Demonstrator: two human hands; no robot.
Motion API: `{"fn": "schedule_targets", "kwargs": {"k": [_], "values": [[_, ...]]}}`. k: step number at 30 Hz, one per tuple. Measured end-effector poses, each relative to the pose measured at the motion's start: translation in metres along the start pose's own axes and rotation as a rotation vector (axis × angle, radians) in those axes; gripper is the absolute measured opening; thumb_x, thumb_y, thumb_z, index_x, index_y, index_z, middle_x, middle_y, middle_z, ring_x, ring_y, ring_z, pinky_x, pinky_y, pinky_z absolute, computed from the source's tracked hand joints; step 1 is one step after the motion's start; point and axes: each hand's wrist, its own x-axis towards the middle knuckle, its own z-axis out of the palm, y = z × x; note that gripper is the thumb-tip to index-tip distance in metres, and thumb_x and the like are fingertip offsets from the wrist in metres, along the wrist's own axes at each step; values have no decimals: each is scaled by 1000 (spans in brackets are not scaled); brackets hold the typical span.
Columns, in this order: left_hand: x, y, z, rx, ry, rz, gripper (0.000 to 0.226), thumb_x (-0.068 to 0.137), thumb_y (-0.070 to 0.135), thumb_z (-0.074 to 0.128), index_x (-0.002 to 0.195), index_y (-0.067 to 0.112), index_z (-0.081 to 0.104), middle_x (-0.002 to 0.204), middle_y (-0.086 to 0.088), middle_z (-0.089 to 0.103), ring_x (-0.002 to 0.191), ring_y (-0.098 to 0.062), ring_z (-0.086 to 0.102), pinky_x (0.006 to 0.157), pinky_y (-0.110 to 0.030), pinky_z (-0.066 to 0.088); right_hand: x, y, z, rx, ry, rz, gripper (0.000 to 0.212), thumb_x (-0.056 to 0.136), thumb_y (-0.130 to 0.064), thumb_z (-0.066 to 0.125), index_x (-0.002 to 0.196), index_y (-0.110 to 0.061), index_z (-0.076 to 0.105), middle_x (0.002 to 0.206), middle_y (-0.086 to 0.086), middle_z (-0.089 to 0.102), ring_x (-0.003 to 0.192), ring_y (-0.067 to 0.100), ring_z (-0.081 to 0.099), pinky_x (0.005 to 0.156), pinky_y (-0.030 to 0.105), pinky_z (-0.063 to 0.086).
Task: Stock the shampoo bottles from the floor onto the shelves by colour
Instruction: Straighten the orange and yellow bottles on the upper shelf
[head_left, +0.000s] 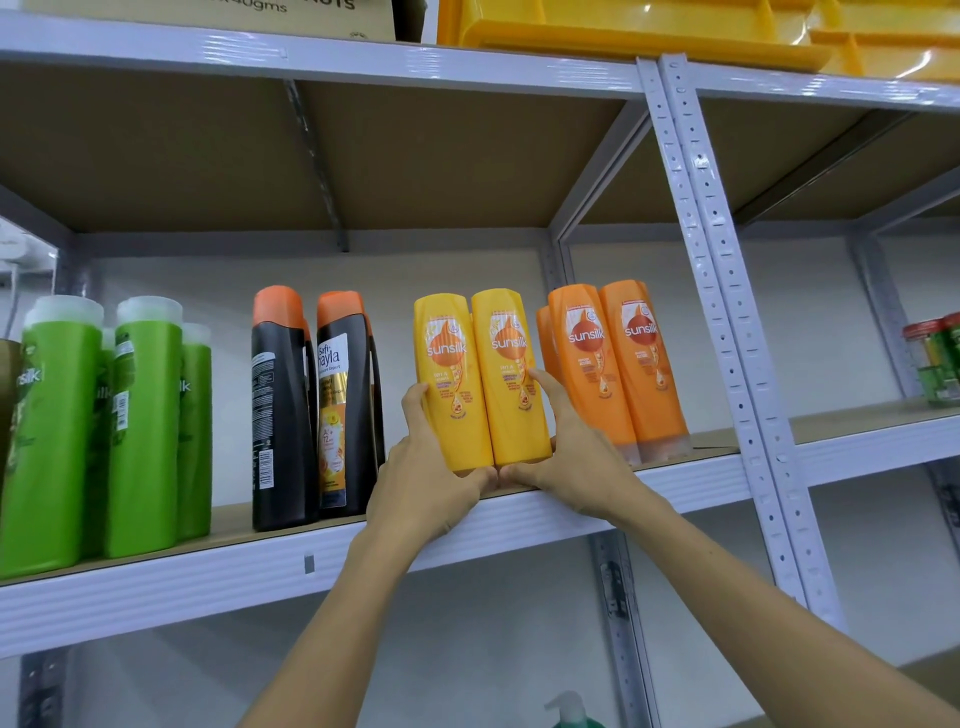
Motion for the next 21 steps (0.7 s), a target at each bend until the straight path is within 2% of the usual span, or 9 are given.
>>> {"fn": "schedule_targets", "kwargs": {"k": [6, 10, 15, 21], "values": [[0, 2, -2, -17, -9, -14, 109, 80, 43, 81, 148, 39, -5, 133, -3, 54, 100, -21, 45, 88, -39, 44, -2, -1, 2, -24, 33, 3, 108, 78, -42, 84, 155, -47, 8, 126, 5, 62, 108, 32, 62, 85, 36, 46], [0, 2, -5, -19, -26, -25, 112, 77, 43, 83, 145, 43, -6, 132, -4, 55, 109, -30, 58, 96, -46, 50, -2, -1, 2, -50, 28, 0, 109, 79, -43, 83, 156, -45, 6, 136, 3, 58, 113, 31, 61, 89, 38, 47], [1, 1, -5, -11, -44, -16, 112, 79, 40, 82, 147, 41, -7, 132, -3, 56, 99, -22, 51, 91, -41, 48, -1, 0, 1, -42, 19, -14, 110, 78, -43, 83, 155, -48, 4, 131, 4, 60, 110, 32, 63, 94, 44, 52], [1, 1, -5, -20, -37, -25, 112, 79, 40, 83, 147, 41, -6, 133, -5, 55, 99, -22, 49, 91, -40, 47, 0, 2, 5, -38, 54, -15, 110, 77, -44, 84, 155, -50, 6, 127, 4, 63, 107, 31, 64, 91, 43, 52]]}}
